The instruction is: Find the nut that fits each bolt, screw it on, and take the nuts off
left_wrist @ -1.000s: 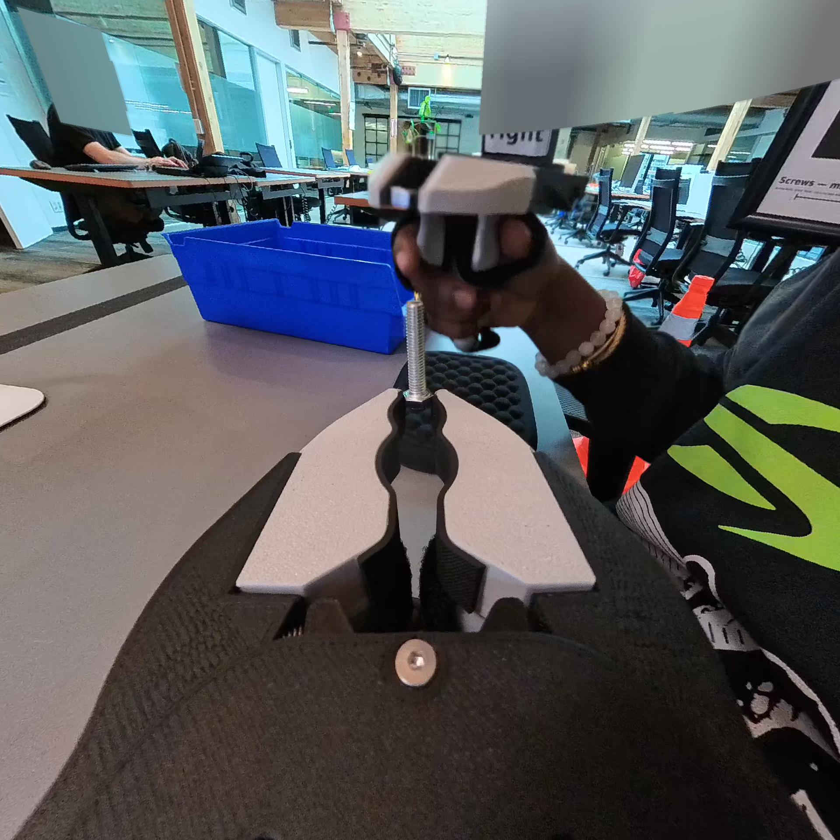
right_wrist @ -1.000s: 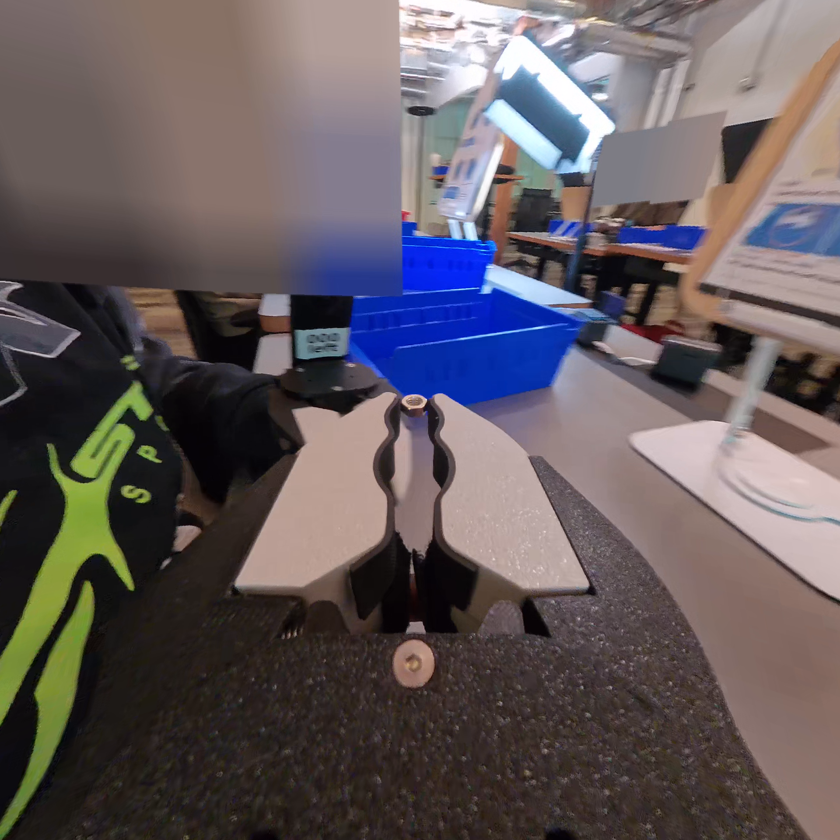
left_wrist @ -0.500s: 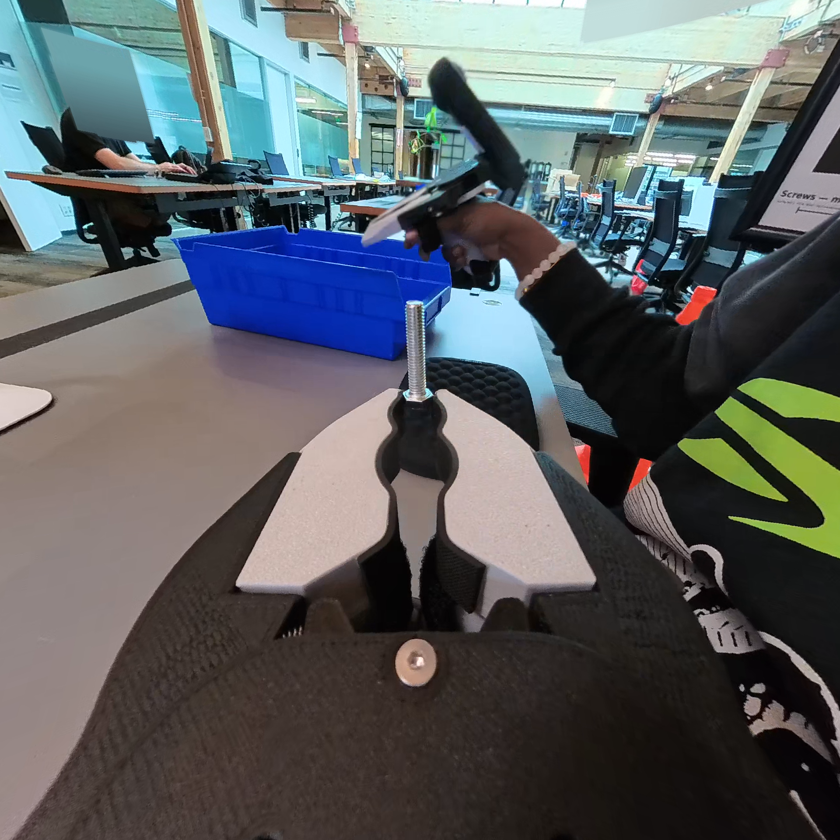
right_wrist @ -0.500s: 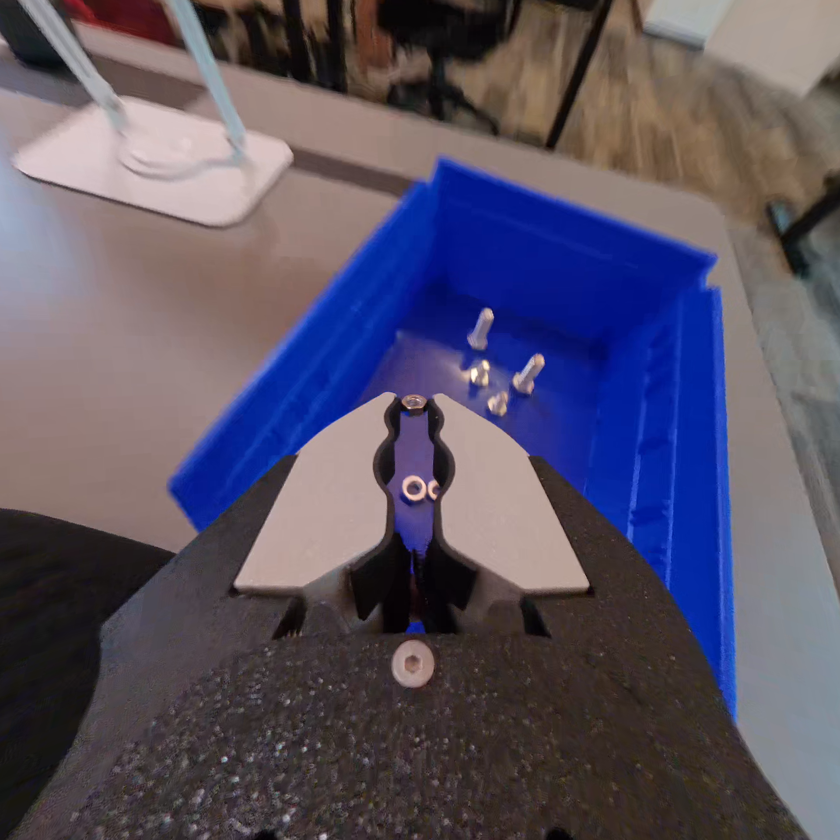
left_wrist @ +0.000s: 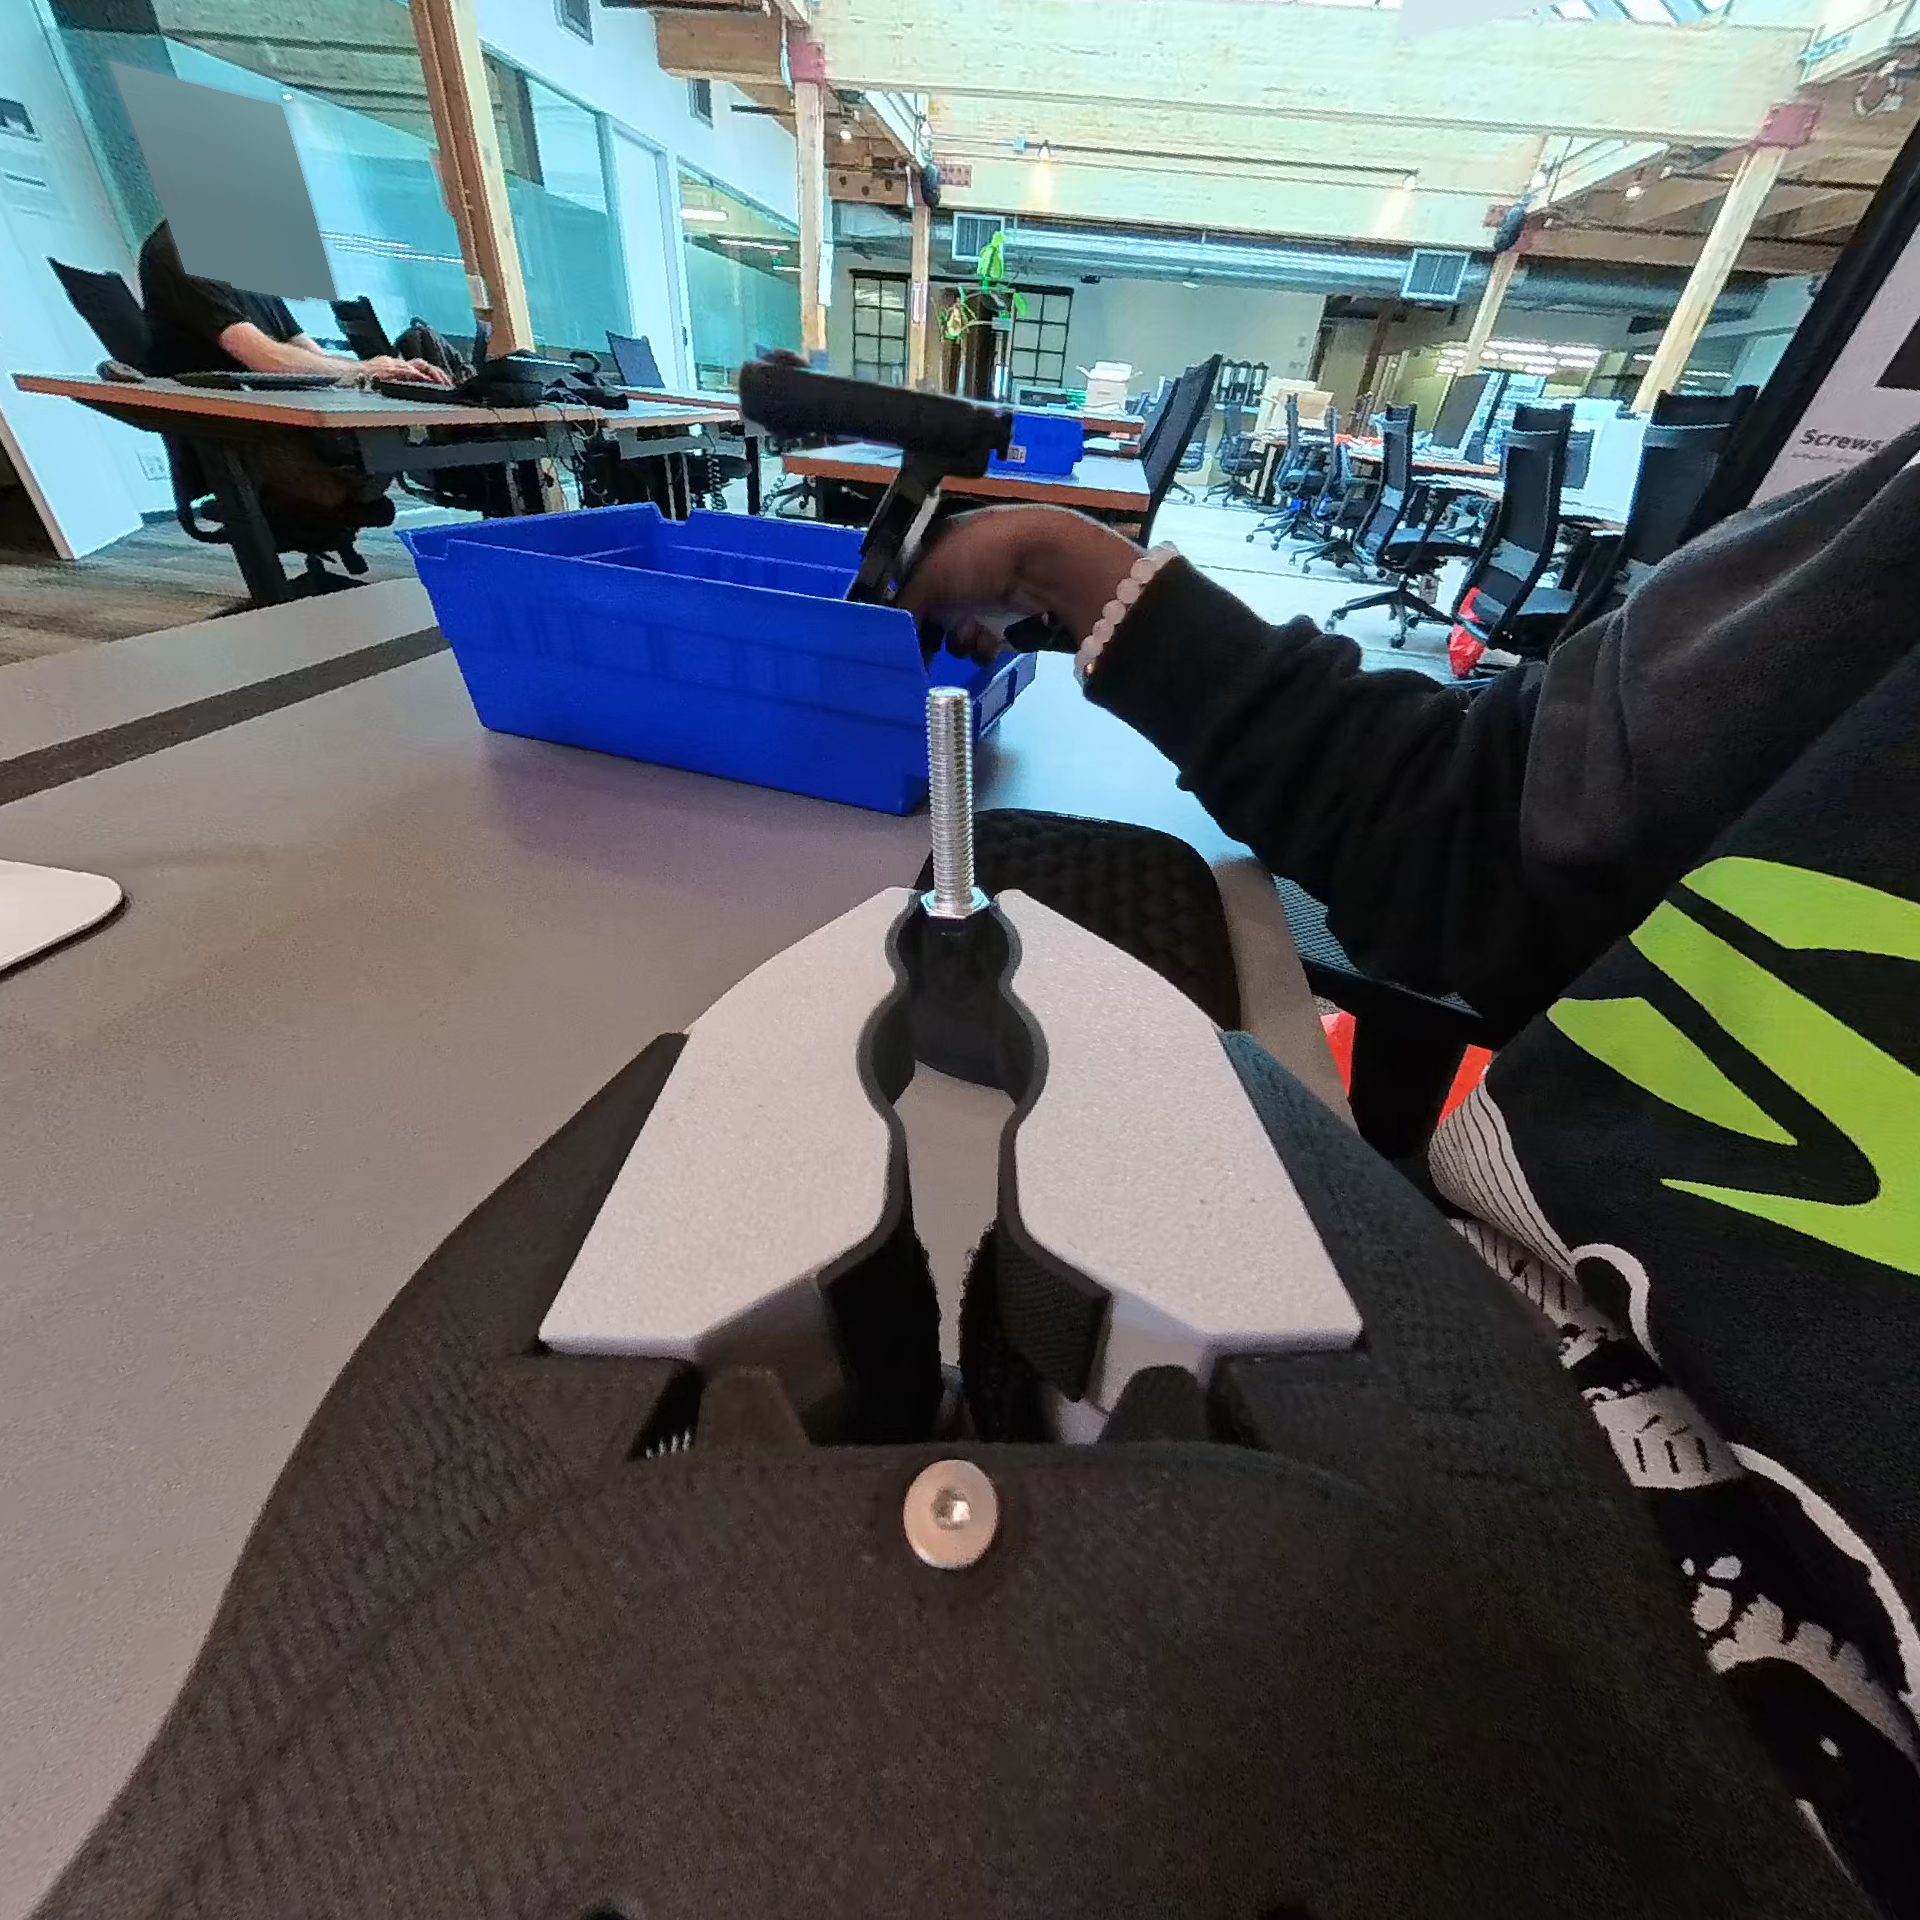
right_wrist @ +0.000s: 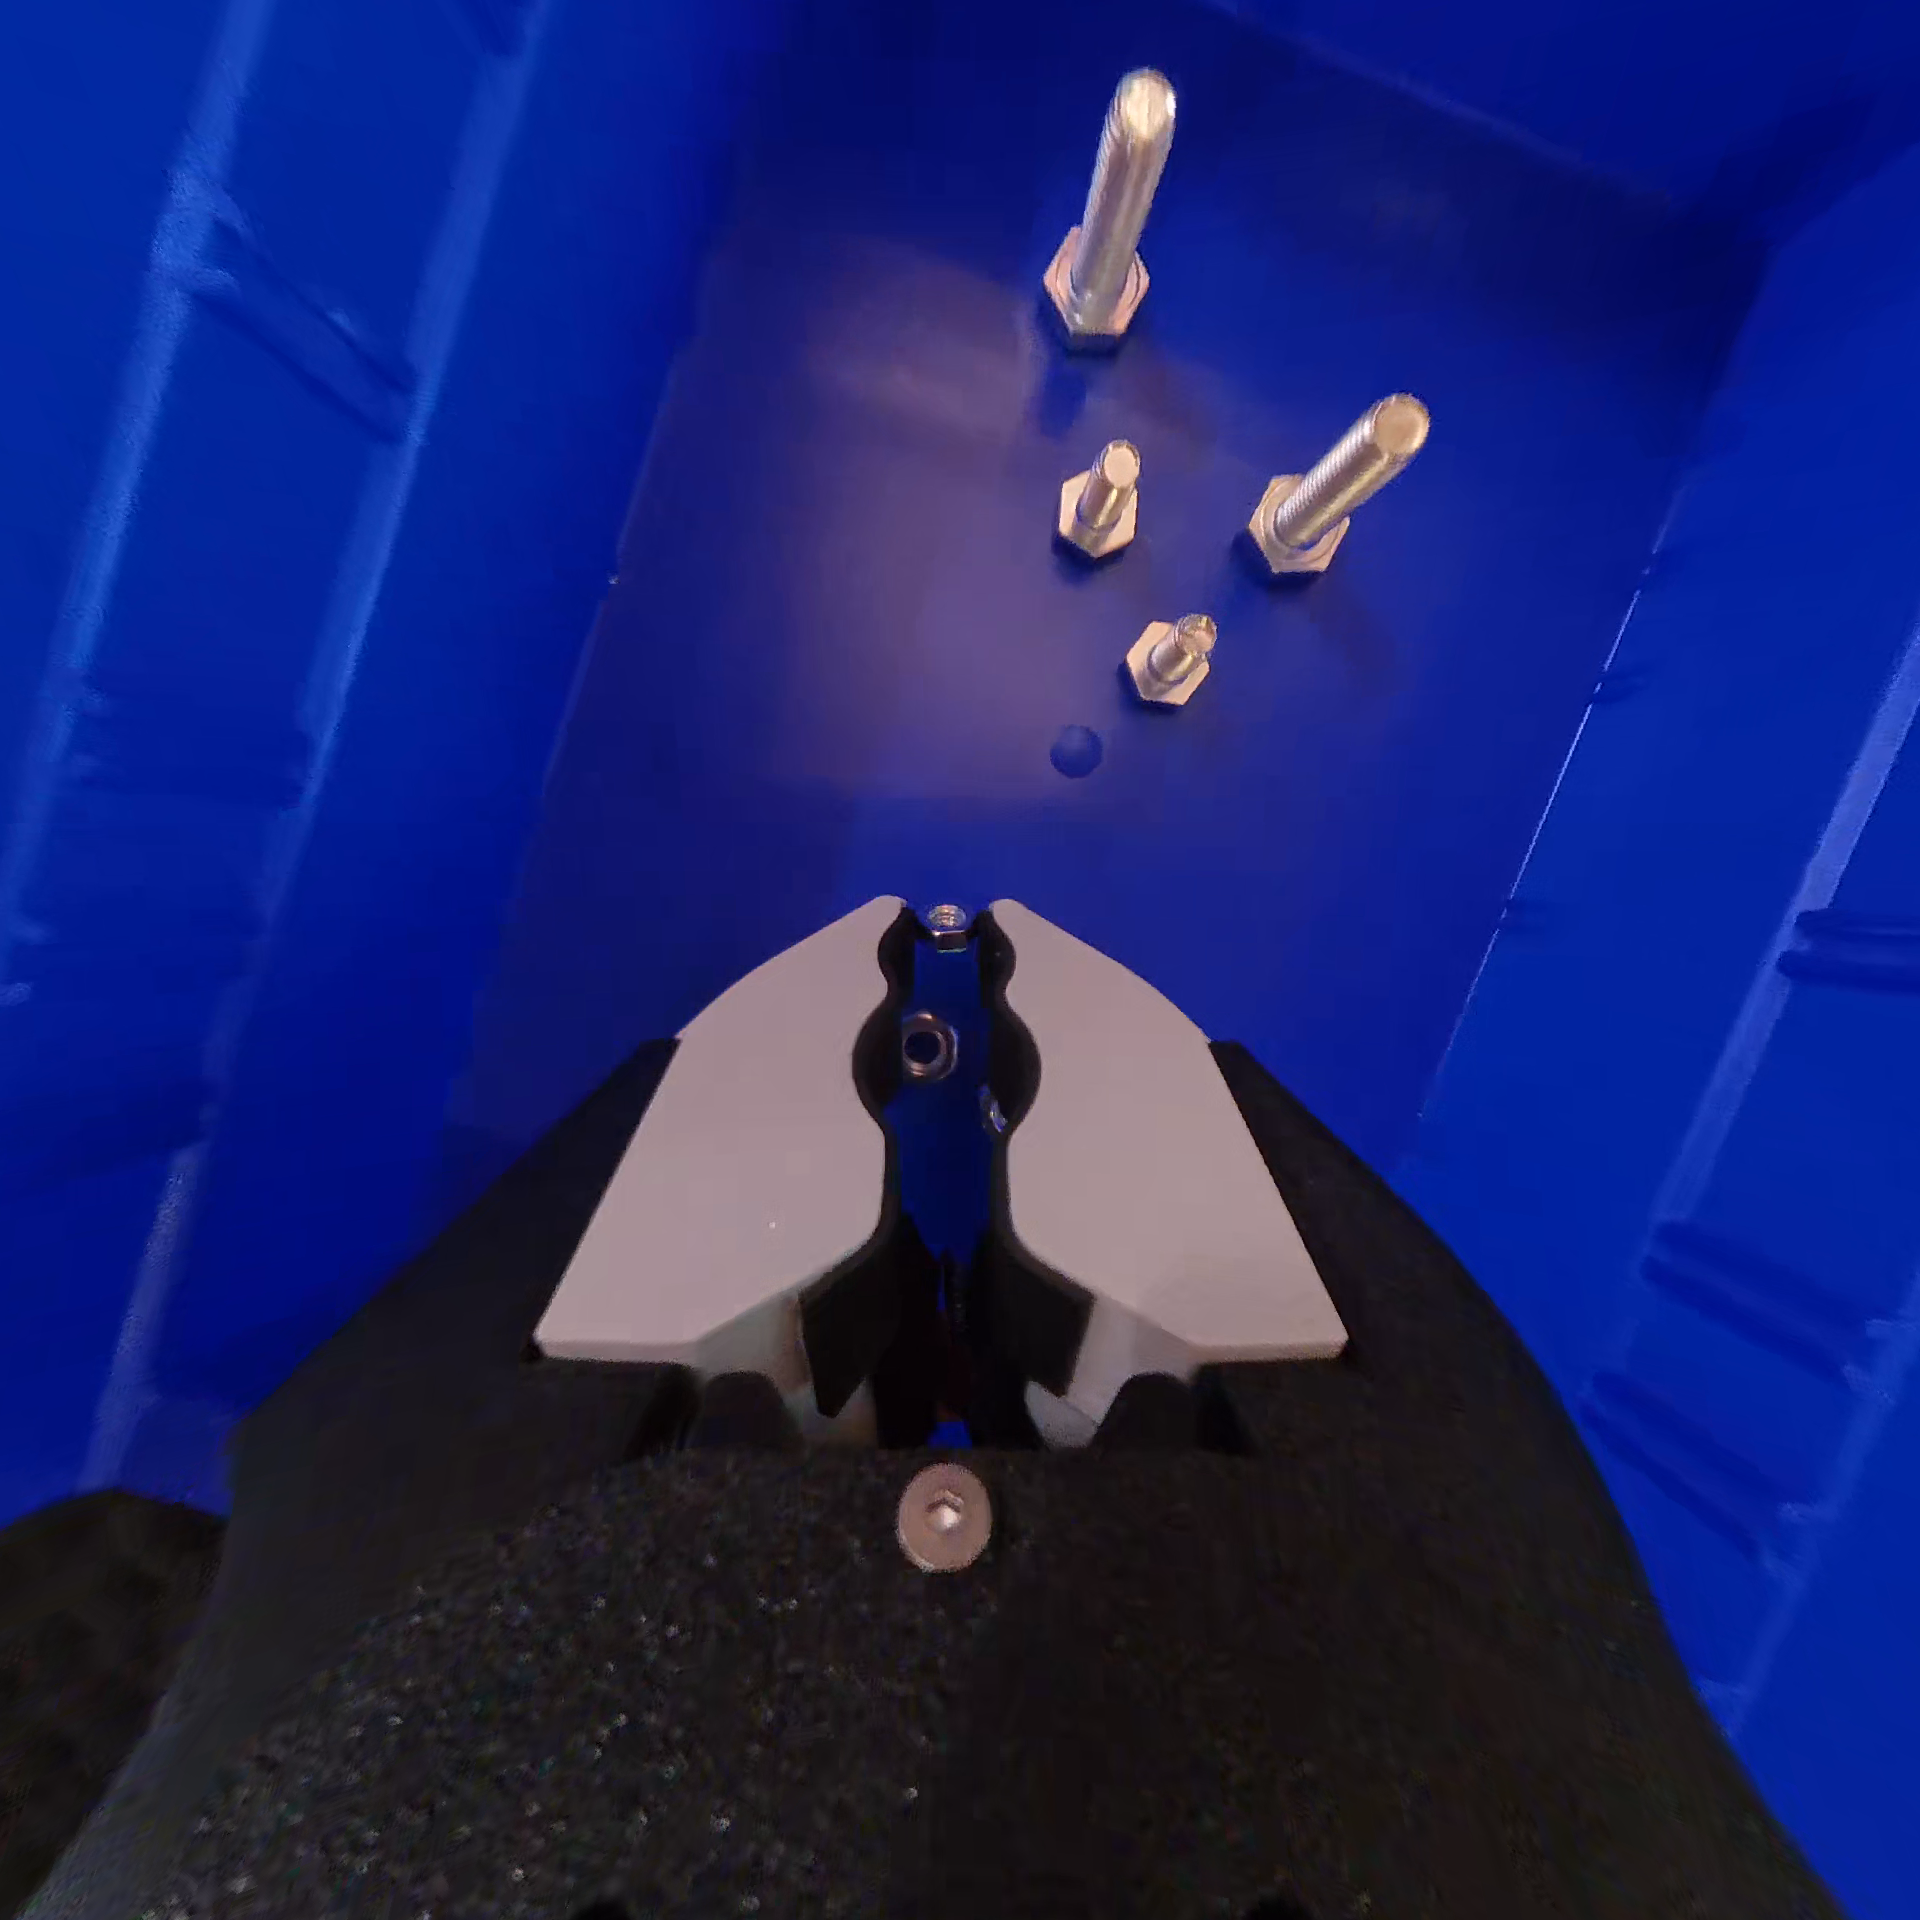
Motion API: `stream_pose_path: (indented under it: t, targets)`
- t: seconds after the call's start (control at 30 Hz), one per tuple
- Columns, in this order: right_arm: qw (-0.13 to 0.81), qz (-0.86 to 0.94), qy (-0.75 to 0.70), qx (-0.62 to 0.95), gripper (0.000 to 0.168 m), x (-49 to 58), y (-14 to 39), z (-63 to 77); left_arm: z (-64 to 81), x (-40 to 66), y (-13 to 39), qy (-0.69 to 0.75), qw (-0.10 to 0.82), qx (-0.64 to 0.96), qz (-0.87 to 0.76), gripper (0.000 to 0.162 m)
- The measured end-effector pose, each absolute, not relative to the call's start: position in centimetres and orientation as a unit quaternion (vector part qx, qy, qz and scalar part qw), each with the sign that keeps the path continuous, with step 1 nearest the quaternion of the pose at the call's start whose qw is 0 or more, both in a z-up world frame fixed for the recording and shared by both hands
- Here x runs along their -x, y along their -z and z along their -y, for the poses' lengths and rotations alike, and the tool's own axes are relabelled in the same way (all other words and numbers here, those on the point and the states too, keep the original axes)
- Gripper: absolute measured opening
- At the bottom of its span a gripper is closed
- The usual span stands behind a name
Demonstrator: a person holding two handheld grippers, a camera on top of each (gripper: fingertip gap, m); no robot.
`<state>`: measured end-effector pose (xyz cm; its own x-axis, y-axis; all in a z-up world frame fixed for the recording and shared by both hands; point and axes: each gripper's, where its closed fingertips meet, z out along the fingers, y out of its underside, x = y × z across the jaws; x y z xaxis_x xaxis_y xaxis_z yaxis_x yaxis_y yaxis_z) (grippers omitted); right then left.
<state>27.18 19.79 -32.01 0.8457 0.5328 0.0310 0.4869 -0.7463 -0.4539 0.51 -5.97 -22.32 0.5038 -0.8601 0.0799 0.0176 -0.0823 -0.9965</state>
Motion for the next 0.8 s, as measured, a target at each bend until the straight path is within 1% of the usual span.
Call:
stream_pose_path:
  t: [0.1, 0.17, 0.27, 0.4, 0.47, 0.53, 0.6, 0.67, 0.8]
  targets:
    - [0.218, 0.274, -0.052, 0.935, 0.013, -27.2, 32.2, -19.7, 5.9, -0.5, 22.3, 0.371, 0.591, 0.635, -0.331, 0.010]
    - [0.226, 0.272, -0.054, 0.934, 0.021, -27.2, 31.8, -19.7, 5.9, -0.5, 22.3, 0.372, 0.590, 0.636, -0.330, 0.010]
    - [0.274, 0.262, -0.061, 0.923, 0.022, -26.9, 29.8, -19.9, 5.9, -0.5, 22.4, 0.370, 0.590, 0.637, -0.331, 0.011]
    - [0.392, 0.272, -0.076, 0.876, 0.023, -24.7, 24.2, -19.1, 5.8, -0.4, 22.4, 0.369, 0.590, 0.638, -0.329, 0.011]
    - [0.452, 0.301, -0.123, 0.831, 0.023, -21.5, 20.6, -17.4, 5.8, -0.4, 22.5, 0.368, 0.589, 0.640, -0.329, 0.011]
    - [0.487, 0.355, -0.192, 0.774, 0.023, -17.3, 17.4, -14.3, 5.8, -0.4, 22.5, 0.367, 0.589, 0.640, -0.329, 0.010]
    - [0.496, 0.420, -0.259, 0.714, 0.023, -12.8, 15.3, -10.2, 5.8, -0.4, 22.5, 0.367, 0.590, 0.639, -0.329, 0.010]
    - [0.486, 0.485, -0.312, 0.657, 0.022, -8.7, 14.4, -5.9, 5.8, -0.4, 22.5, 0.366, 0.590, 0.640, -0.329, 0.010]
    - [0.431, 0.586, -0.380, 0.571, 0.022, -2.3, 15.4, 1.8, 5.8, -0.4, 22.5, 0.363, 0.591, 0.640, -0.330, 0.011]
